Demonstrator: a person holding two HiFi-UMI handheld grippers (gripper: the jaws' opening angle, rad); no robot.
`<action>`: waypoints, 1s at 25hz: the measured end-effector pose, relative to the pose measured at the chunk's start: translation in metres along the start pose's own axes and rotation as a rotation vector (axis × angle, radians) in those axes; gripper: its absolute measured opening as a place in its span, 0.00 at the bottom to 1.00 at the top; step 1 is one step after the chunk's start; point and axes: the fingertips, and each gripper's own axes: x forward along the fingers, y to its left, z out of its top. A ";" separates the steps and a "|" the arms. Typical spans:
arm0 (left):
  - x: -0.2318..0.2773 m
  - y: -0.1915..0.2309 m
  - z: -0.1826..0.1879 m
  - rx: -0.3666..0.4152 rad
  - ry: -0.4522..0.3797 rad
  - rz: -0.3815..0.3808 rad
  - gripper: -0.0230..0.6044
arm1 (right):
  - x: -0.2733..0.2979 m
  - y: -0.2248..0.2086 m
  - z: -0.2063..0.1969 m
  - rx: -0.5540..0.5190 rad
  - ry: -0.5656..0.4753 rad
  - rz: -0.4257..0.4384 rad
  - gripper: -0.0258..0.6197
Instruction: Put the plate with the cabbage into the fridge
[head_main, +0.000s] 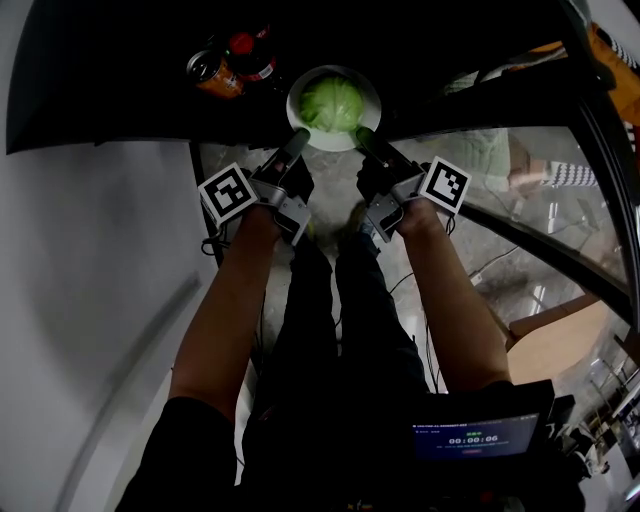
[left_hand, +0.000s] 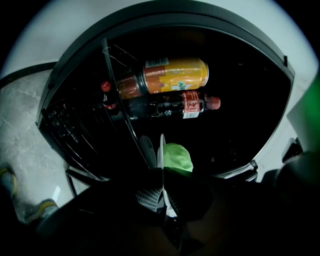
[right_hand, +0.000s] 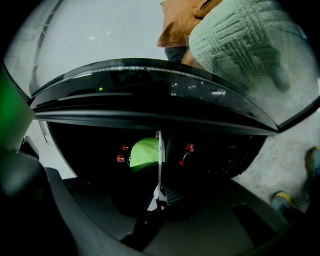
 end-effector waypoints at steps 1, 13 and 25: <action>0.001 -0.001 0.000 -0.004 -0.002 0.000 0.05 | 0.000 0.001 0.001 0.002 -0.001 0.001 0.07; 0.003 0.014 -0.001 -0.011 -0.009 -0.017 0.05 | 0.003 -0.012 0.002 -0.010 -0.011 0.006 0.07; 0.004 0.013 0.001 0.016 -0.025 -0.024 0.06 | 0.002 -0.011 0.005 -0.022 -0.043 0.011 0.07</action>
